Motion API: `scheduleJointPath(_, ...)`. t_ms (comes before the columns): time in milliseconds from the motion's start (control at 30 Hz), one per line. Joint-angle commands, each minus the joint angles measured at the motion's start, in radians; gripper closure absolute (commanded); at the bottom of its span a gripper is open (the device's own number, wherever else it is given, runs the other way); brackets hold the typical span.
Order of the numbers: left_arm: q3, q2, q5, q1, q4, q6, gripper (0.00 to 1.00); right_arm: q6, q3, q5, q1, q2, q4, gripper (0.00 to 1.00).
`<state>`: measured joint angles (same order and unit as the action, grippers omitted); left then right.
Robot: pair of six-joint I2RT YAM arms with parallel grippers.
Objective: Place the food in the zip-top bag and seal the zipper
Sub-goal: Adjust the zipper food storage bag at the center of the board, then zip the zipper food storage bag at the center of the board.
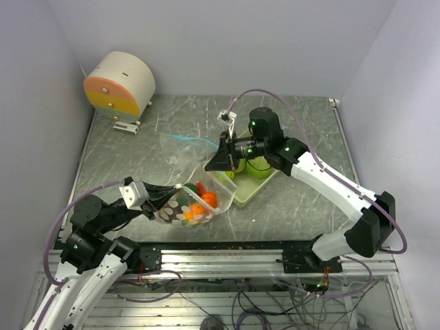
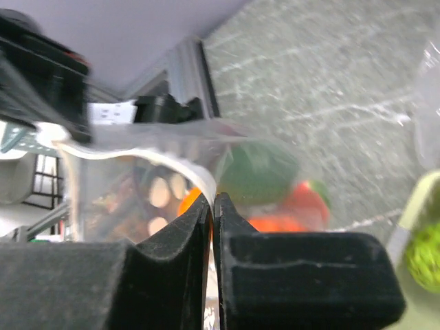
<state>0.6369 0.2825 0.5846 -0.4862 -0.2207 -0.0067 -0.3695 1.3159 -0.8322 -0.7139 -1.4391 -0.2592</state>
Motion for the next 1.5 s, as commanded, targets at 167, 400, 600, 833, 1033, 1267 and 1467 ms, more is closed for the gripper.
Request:
scheduleJointPath(167, -0.045, -0.091, -0.097, -0.003, -0.07, -0.029, 0.93, 0.166, -0.094, 0.288, 0.004, 0.119, -0.109, 0.54)
scheduleJointPath(400, -0.022, -0.071, -0.104, -0.003, -0.118, -0.036, 0.93, 0.215, -0.209, 0.095, -0.001, 0.256, 0.199, 0.38)
scheduleJointPath(600, -0.019, -0.043, -0.081, -0.003, -0.125, -0.049, 0.93, 0.218, -0.207, -0.1, -0.034, 0.167, 0.447, 0.36)
scheduleJointPath(833, -0.017, -0.042, -0.092, -0.003, -0.135, -0.053, 0.93, 0.31, -0.1, -0.065, -0.159, 0.002, 0.432, 0.42)
scheduleJointPath(1033, -0.015, -0.04, -0.083, -0.003, -0.137, -0.055, 0.93, 0.312, -0.051, -0.047, -0.218, -0.078, 0.451, 0.45)
scheduleJointPath(1267, -0.017, -0.054, -0.101, -0.003, -0.142, -0.055, 0.93, 0.286, -0.091, -0.065, -0.225, -0.062, 0.491, 0.53)
scheduleJointPath(1467, -0.019, -0.056, -0.106, -0.003, -0.141, -0.059, 0.93, 0.285, -0.084, -0.065, -0.229, -0.079, 0.466, 0.6)
